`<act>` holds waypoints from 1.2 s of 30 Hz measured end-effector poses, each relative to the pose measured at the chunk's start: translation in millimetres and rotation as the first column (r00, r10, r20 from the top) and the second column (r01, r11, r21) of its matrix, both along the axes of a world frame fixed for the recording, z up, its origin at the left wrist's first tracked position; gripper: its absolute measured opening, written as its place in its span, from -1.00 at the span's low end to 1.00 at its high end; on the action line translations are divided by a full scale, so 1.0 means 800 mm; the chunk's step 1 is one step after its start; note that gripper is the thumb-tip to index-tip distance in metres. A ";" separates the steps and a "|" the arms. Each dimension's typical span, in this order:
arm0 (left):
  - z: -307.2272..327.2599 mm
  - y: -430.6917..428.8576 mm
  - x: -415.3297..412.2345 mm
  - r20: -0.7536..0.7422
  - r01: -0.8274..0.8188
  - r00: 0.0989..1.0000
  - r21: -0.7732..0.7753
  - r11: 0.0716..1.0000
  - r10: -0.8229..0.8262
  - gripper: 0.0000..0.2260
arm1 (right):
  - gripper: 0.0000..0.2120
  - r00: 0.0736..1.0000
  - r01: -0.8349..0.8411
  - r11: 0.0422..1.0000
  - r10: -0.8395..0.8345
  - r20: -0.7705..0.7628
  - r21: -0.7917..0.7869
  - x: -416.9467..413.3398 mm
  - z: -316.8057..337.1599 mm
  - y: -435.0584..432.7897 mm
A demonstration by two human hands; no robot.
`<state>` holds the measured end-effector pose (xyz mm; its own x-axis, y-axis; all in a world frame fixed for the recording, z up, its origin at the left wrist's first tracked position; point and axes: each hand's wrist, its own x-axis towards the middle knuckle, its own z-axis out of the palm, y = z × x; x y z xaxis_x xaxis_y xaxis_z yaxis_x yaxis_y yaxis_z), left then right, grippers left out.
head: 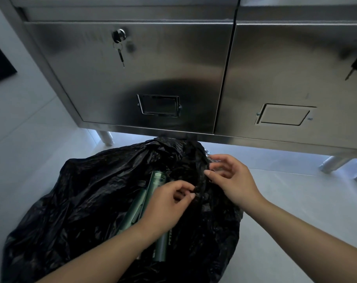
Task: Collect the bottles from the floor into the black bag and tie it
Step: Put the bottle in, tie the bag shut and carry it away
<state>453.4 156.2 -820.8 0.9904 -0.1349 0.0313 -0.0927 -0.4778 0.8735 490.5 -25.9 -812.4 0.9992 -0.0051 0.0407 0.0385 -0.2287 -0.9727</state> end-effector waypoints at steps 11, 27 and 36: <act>0.017 0.082 -0.002 0.037 -0.169 0.985 0.013 0.986 0.169 -0.79 | -0.18 0.897 -0.401 0.841 0.440 0.028 -0.362 0.004 -0.008 0.069; 0.014 0.159 -0.023 -0.109 -0.300 0.952 -0.180 0.937 0.284 -0.84 | -0.74 0.915 -0.379 0.904 0.398 0.070 -0.197 -0.010 -0.024 0.159; 0.017 0.139 -0.006 -0.038 -0.201 0.980 -0.177 0.964 0.197 -0.93 | -0.57 0.939 -0.280 0.902 0.329 0.102 -0.330 -0.013 0.001 0.115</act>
